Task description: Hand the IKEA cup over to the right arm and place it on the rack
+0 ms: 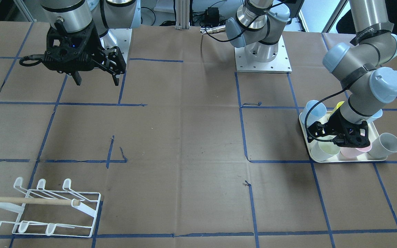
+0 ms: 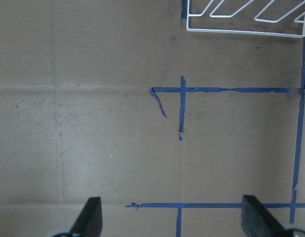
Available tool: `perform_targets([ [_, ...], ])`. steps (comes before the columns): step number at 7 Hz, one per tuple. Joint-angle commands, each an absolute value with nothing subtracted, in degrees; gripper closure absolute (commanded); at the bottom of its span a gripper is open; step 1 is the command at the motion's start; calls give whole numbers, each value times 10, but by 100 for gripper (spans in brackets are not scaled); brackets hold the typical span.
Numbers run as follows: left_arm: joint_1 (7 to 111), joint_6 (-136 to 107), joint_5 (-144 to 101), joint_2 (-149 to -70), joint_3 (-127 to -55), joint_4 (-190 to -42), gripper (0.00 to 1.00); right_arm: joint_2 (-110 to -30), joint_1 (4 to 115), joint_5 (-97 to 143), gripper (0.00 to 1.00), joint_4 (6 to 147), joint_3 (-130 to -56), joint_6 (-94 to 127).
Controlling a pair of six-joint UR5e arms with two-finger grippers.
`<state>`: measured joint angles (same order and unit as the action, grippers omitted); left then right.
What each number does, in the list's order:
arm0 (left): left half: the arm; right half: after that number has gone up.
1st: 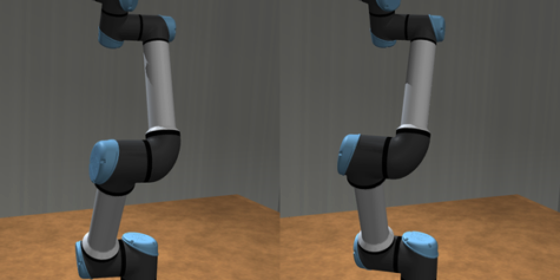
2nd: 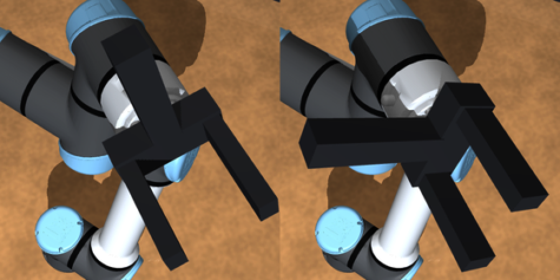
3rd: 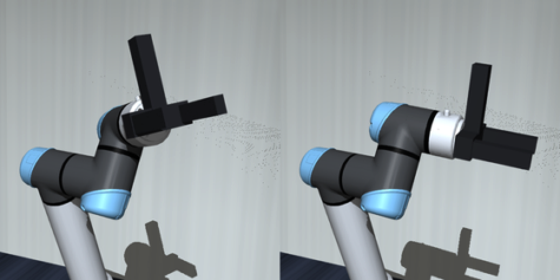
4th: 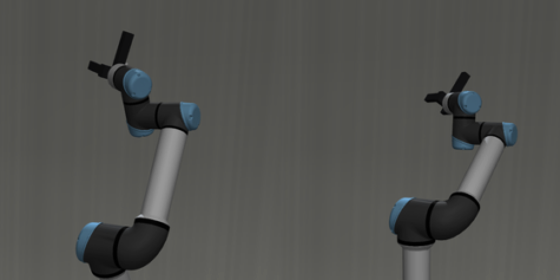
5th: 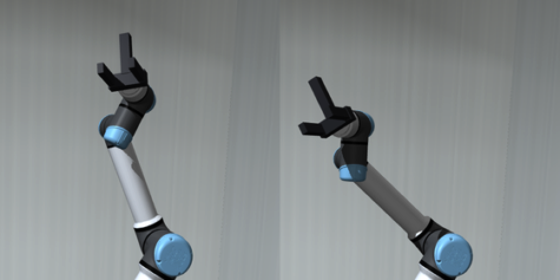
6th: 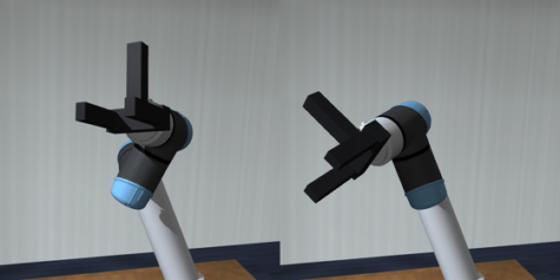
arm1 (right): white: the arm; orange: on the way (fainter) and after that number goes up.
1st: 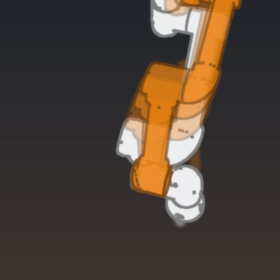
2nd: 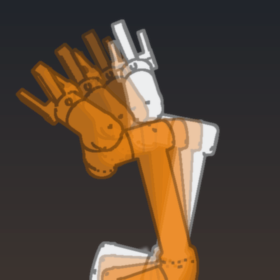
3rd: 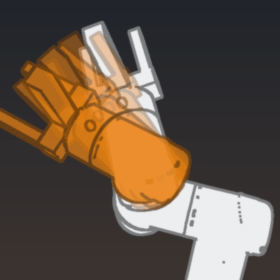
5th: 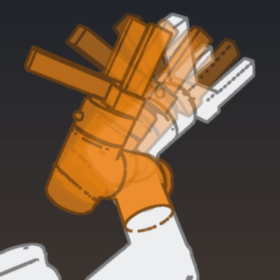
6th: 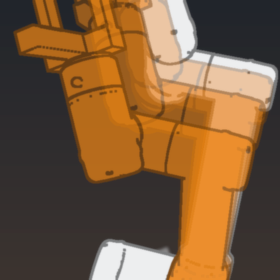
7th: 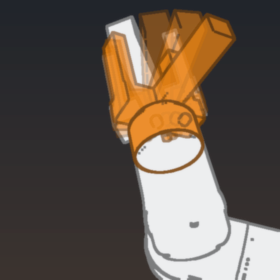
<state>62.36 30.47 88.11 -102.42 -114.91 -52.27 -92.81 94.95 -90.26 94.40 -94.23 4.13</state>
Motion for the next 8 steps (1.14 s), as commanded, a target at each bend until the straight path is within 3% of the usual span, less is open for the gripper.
perform_targets([
  [1,623,302,875,-1027,-1149,-522,1,-928,950,-903,0,944,-942,42],
  [2,623,303,876,-1027,-1149,-522,7,-928,950,-903,0,944,-942,42],
  [5,621,309,882,-1038,-1146,-522,80,-928,950,-903,0,944,-942,43],
  [6,621,309,882,-1038,-1139,-522,98,-928,950,-903,0,944,-943,43],
  [8,621,309,878,-1020,-1119,-530,100,-928,950,-903,0,944,-943,43],
])
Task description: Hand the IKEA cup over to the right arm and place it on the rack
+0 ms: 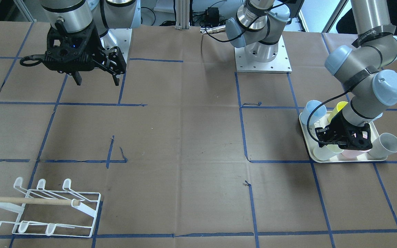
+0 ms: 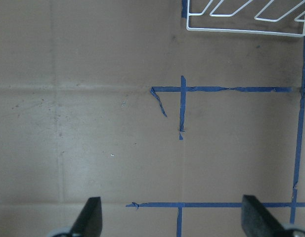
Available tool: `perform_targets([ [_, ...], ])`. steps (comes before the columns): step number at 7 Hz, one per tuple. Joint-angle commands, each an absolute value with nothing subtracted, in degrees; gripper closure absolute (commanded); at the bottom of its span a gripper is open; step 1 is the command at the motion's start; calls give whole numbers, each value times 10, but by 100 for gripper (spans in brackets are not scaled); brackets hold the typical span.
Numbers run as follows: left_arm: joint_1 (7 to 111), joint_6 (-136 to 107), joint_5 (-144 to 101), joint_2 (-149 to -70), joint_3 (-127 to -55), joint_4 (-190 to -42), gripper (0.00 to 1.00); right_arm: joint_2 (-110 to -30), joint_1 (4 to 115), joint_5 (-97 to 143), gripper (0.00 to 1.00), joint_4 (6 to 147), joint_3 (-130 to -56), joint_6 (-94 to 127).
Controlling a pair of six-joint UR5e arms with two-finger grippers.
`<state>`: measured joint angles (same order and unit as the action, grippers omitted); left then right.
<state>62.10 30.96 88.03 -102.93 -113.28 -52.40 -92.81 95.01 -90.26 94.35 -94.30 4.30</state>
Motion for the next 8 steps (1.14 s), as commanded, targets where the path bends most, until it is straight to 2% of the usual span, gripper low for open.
perform_targets([
  [1,624,309,878,-1011,-1101,-547,100,-928,950,-903,0,944,-942,43],
  [3,630,309,876,-988,-1024,-671,100,-927,950,-877,0,971,-949,44],
  [6,695,272,879,-992,-842,-881,100,-897,953,-816,1,1206,-1010,75],
  [8,745,286,805,-975,-831,-882,100,-897,954,-751,1,1401,-1096,195],
])
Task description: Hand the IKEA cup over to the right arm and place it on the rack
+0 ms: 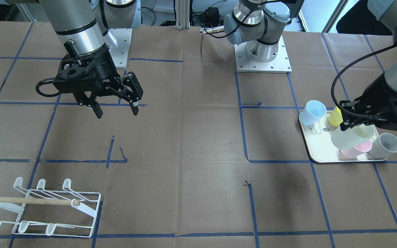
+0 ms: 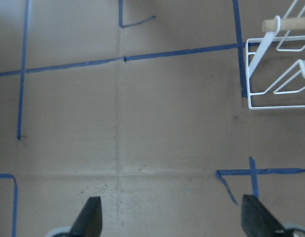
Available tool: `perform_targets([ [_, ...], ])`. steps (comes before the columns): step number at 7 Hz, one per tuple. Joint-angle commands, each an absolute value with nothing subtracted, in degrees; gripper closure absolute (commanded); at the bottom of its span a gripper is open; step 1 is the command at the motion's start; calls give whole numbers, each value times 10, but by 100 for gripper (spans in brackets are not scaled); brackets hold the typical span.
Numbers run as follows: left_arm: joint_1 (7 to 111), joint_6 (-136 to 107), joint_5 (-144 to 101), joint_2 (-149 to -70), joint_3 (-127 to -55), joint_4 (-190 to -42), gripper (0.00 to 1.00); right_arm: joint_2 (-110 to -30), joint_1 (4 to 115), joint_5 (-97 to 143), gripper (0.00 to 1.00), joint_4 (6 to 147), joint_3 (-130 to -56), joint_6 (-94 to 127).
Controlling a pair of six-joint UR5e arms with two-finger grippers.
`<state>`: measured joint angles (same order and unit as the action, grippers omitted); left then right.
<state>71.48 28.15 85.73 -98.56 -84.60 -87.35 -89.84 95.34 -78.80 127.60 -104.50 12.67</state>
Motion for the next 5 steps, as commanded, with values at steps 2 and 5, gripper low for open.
perform_targets([
  [2,752,311,661,-953,-840,-875,100,-898,954,-689,1,1598,-1183,319],
  [5,753,342,460,-901,-955,-674,100,-888,959,-659,1,1815,-1258,587],
])
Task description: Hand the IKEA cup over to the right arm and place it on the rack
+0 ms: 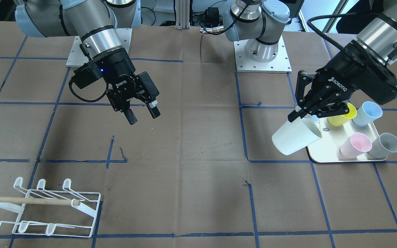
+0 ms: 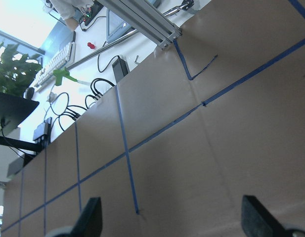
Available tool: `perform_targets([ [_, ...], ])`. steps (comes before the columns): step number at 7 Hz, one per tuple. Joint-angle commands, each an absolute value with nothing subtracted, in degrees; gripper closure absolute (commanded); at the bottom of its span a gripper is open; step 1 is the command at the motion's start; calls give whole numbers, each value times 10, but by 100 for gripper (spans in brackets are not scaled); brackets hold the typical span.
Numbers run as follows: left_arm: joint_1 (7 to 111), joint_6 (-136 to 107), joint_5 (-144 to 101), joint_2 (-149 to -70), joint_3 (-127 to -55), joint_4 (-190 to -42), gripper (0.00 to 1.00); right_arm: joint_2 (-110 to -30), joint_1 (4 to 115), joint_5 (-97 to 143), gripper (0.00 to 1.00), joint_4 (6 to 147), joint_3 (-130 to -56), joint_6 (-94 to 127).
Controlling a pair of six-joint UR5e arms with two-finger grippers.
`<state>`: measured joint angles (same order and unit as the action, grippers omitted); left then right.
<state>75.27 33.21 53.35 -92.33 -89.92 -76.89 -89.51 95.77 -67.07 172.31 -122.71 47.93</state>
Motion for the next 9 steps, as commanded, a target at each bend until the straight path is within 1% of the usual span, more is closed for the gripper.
perform_targets([
  [1,753,342,403,-890,-1023,-551,100,-870,968,-660,1,1903,-1278,672],
  [2,753,341,348,-890,-1093,-431,100,-855,984,-660,0,1934,-1281,751],
  [3,754,340,298,-906,-1151,-304,100,-832,1003,-661,0,1966,-1278,808],
  [4,754,340,266,-911,-1192,-228,100,-819,1008,-675,0,2009,-1273,828],
  [6,755,343,239,-926,-1265,-87,100,-817,1028,-728,0,2013,-1249,833],
  [7,755,338,215,-947,-1292,-19,100,-813,1032,-739,0,2013,-1250,870],
  [8,758,323,191,-953,-1295,9,100,-798,1045,-743,0,2014,-1250,950],
  [9,779,323,185,-954,-1295,11,100,-783,1060,-743,0,2014,-1249,968],
])
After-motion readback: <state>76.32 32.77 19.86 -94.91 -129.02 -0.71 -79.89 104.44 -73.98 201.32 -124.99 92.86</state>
